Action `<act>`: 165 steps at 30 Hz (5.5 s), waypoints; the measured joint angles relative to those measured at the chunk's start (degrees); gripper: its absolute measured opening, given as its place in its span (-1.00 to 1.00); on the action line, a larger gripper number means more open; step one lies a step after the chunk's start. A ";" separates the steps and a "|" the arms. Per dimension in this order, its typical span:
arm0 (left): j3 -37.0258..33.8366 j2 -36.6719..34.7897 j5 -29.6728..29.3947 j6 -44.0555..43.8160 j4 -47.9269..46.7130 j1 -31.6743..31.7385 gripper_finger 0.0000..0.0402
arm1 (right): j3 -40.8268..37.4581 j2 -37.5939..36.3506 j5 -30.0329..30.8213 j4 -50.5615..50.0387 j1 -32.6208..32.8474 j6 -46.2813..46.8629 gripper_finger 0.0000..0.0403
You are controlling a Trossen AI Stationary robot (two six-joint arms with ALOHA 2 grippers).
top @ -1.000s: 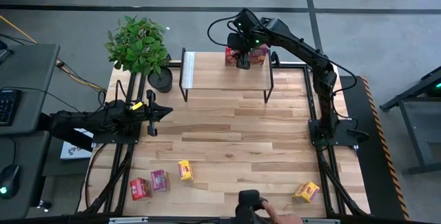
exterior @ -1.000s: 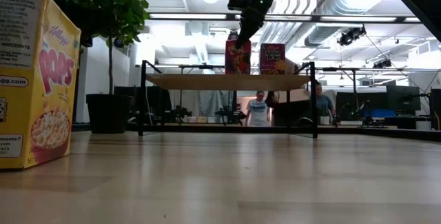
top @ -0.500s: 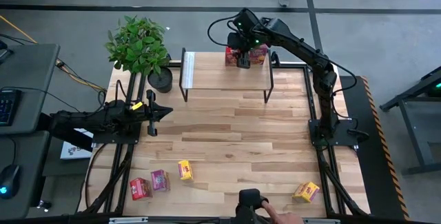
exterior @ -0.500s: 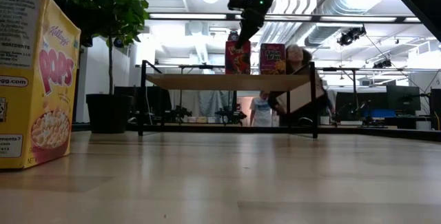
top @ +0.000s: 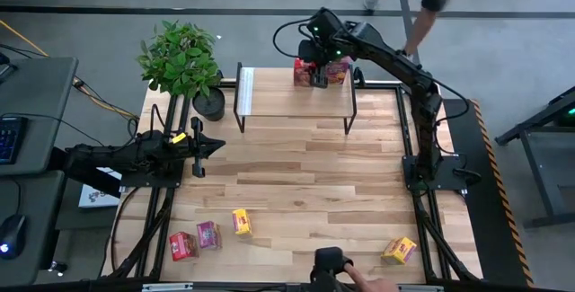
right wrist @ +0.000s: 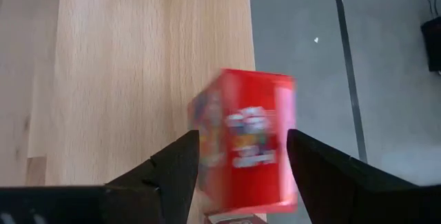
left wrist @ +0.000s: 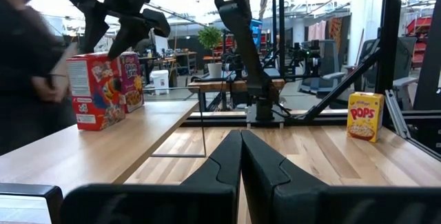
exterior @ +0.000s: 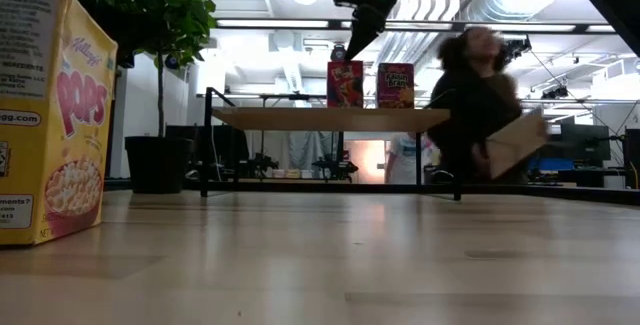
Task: Stack cereal on shelf
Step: Put the top red cereal box on the shelf, then put the purple cereal box on the shelf
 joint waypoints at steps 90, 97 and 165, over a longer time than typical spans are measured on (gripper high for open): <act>-0.02 0.02 2.63 -21.00 15.24 -0.28 -1.00 | -80.43 -71.79 0.21 64.70 20.17 70.32 0.06; 1.82 0.69 -6.89 -34.13 32.78 -0.17 -0.98 | -80.41 -71.77 1.76 64.66 20.17 70.18 0.06; 62.46 78.01 9.64 17.17 -65.64 -49.99 0.06 | -80.32 -71.75 4.53 50.85 20.15 69.68 0.06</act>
